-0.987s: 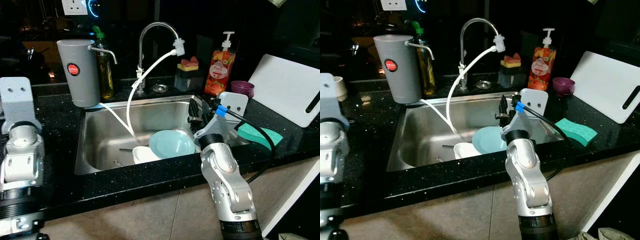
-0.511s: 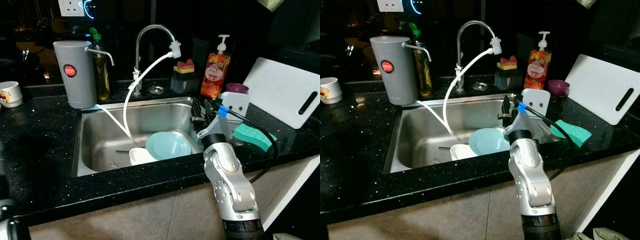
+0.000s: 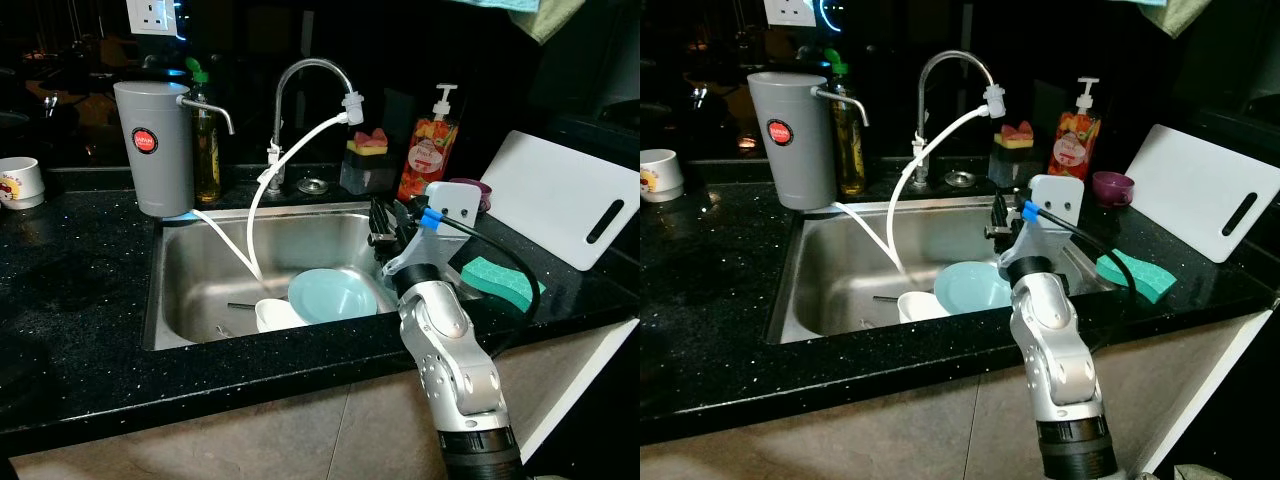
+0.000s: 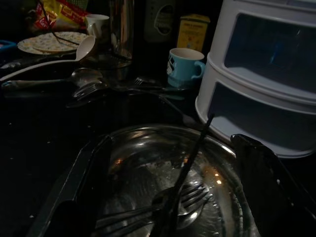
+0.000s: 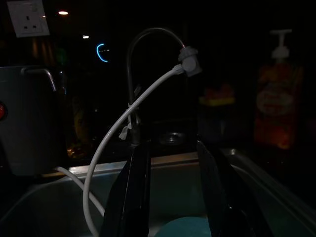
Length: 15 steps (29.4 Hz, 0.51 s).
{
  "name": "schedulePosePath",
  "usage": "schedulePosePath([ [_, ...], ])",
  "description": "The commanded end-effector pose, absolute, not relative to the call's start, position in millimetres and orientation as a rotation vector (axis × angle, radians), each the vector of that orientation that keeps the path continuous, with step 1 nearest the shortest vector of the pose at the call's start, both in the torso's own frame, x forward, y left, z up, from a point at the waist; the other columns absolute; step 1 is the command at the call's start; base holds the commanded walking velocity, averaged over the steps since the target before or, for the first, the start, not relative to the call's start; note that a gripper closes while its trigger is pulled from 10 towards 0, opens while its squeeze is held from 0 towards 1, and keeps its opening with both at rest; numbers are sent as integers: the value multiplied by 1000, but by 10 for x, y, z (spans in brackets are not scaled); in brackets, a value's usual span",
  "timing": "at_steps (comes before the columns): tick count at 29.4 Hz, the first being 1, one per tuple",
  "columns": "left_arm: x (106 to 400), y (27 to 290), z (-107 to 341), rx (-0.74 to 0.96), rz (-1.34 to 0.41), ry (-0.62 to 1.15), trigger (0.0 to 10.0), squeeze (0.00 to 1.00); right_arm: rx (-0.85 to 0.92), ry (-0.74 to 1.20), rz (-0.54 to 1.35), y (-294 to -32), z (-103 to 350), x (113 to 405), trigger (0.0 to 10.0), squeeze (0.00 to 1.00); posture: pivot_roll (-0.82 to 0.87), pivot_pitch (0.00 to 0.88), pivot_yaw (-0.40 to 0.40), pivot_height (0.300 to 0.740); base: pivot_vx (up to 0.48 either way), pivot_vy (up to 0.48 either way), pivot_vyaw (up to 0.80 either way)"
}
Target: Kitchen organization
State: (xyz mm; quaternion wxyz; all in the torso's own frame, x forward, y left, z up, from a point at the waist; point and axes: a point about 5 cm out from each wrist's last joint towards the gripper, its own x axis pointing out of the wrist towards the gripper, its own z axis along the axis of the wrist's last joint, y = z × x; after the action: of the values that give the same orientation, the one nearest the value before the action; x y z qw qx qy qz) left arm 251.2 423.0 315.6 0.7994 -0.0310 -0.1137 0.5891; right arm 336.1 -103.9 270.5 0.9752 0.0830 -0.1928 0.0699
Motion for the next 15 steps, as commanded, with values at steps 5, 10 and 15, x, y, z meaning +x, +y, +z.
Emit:
schedulePosePath([
  [5,2590,4042,3317,230,1179,-306,10000,0,178,-391,161,-984,2705,3362,10000,0,151,45,-91,740,0,0,0],
  [10,2827,3616,3497,518,936,-429,10000,0,171,-382,160,-1003,2671,3352,10000,0,150,43,-85,740,0,0,0],
  [15,3164,3137,3669,692,536,-468,10000,0,177,-391,143,-1003,2665,3356,10000,0,150,28,-54,740,0,0,0],
])
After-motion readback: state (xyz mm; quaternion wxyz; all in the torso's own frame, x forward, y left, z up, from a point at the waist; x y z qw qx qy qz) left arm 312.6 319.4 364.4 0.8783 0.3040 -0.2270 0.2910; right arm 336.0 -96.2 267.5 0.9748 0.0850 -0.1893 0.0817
